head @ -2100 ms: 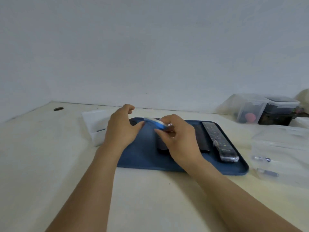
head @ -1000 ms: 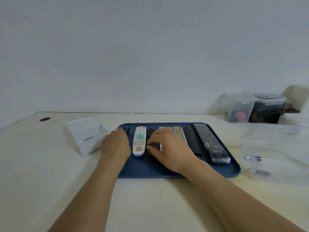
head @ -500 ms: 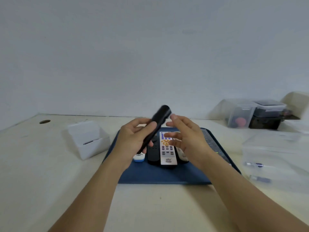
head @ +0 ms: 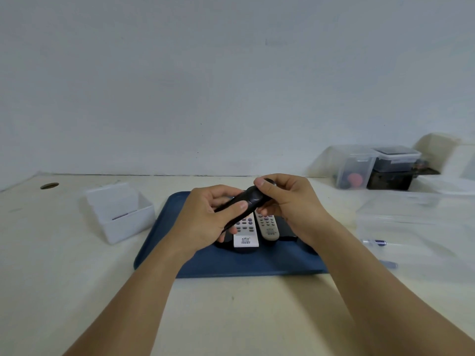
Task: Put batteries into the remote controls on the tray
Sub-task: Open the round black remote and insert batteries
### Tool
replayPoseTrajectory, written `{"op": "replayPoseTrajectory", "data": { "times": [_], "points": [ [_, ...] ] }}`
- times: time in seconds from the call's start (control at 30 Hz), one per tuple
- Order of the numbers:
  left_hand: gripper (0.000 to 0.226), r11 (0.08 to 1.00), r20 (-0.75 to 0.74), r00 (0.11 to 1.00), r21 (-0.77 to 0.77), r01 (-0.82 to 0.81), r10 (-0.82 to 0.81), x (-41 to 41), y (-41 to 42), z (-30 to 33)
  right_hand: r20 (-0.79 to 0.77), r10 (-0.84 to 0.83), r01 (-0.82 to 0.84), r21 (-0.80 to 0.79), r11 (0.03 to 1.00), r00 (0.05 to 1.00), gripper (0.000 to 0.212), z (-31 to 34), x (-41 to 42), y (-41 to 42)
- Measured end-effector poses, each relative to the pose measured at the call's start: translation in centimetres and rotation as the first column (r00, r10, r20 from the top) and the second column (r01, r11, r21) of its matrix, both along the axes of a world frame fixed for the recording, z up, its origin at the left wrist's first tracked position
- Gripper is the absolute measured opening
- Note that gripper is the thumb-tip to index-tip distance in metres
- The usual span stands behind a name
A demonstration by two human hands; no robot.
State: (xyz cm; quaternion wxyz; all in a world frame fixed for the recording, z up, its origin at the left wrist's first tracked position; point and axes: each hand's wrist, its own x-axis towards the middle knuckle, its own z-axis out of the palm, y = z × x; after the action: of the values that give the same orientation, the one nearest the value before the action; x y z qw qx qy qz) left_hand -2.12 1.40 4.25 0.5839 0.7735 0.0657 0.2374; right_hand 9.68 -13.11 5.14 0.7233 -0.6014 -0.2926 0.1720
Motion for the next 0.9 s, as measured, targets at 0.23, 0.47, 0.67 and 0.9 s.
{"op": "replayPoseTrajectory", "data": {
  "times": [0.23,0.47,0.67,0.9],
  "points": [
    [0.021,0.954,0.13,0.969,-0.245,-0.175,0.212,0.6,0.3,0.0,-0.176,-0.018,0.04,0.121,0.992,0.984,0.03,0.2,-0.3,0.3],
    [0.023,0.913,-0.014,0.997,-0.401,-0.079,0.08,0.6,0.9,-0.8,-0.148,0.321,-0.348,-0.219,0.912,0.935,0.031,-1.1,-4.5,1.4],
    [0.019,0.921,0.049,0.999,-0.389,0.019,0.0,0.7,-0.7,-0.3,0.229,-0.16,0.215,-0.242,0.946,0.96,0.045,0.5,-1.8,0.1],
    [0.043,0.949,-0.054,0.995,-0.309,0.06,-0.081,1.0,-2.3,-0.9,0.151,-0.029,0.036,-0.046,0.998,0.988,0.062,-0.3,-1.9,0.7]
  ]
}}
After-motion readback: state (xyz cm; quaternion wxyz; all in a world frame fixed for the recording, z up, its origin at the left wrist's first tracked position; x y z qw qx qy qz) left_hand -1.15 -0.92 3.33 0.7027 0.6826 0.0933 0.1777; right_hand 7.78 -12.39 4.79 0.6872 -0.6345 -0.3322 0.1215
